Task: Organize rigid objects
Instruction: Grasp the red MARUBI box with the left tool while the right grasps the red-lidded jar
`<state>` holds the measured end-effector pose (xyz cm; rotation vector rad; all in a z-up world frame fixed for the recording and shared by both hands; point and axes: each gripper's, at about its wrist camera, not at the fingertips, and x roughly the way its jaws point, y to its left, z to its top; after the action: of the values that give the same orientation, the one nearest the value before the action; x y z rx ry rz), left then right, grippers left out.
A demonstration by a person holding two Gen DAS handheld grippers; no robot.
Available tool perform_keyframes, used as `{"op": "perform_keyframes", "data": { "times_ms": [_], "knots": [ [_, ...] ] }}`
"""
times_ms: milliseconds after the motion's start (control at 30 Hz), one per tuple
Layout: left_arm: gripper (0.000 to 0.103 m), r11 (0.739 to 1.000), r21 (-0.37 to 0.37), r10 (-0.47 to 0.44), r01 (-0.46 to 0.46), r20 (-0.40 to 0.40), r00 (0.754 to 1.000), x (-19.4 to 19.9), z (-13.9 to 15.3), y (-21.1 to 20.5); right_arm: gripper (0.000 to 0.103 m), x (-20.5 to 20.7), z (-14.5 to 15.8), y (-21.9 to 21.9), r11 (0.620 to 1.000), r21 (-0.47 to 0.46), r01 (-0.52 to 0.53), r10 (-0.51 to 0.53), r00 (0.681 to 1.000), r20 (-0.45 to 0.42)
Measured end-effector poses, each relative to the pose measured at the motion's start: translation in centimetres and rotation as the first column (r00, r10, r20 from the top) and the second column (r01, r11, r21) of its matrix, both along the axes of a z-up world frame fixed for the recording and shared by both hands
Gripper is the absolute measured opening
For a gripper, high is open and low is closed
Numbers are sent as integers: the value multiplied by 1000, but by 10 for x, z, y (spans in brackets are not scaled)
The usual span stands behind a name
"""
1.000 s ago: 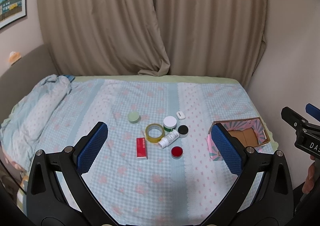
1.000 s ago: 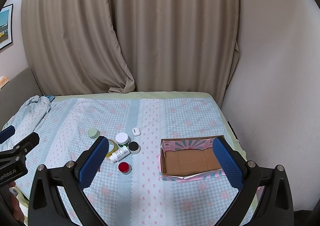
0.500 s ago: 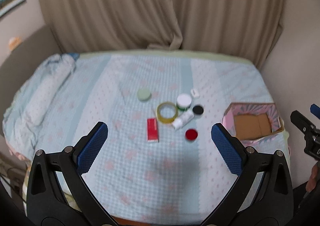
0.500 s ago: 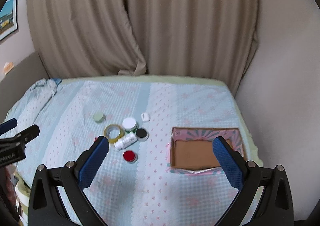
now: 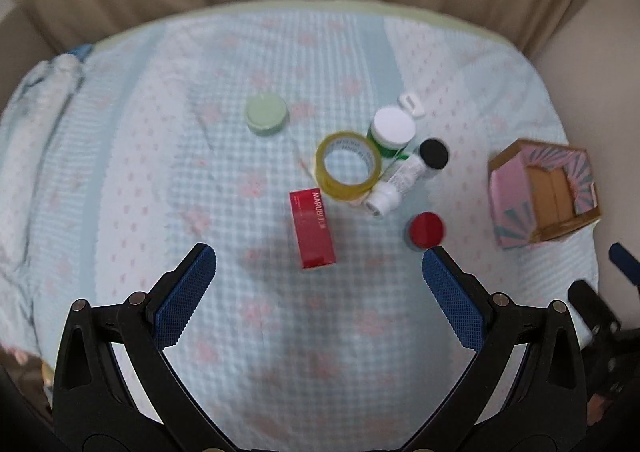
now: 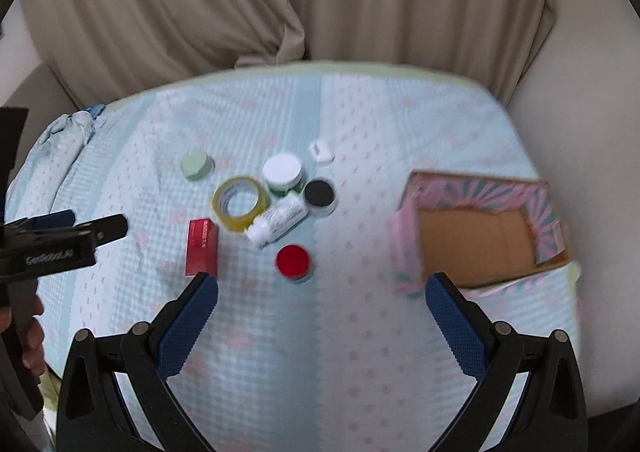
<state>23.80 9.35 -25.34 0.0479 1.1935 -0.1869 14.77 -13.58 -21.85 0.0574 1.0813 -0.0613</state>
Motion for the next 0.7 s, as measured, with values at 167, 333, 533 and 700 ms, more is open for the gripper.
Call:
{"op": "perform_keyframes", "data": {
  "times_ms": [167, 333, 533, 700],
  "knots": [
    [102, 998, 23, -54, 56, -90, 994, 42, -66, 2, 103, 31, -64, 19, 999, -3, 42, -42, 996, -80],
    [102, 996, 29, -74, 80, -167, 983, 63, -123, 0, 103, 65, -129, 27, 997, 5, 77, -75, 985, -153],
    [96, 997, 28, -63, 72, -252, 966, 77, -180, -4, 103, 90, -182, 27, 994, -7, 107, -106, 968, -230],
    [82, 999, 7, -28, 32, -312, 950, 82, -209, -1, 98, 107, -215, 23, 993, -7, 117, -114, 950, -292]
  ]
}}
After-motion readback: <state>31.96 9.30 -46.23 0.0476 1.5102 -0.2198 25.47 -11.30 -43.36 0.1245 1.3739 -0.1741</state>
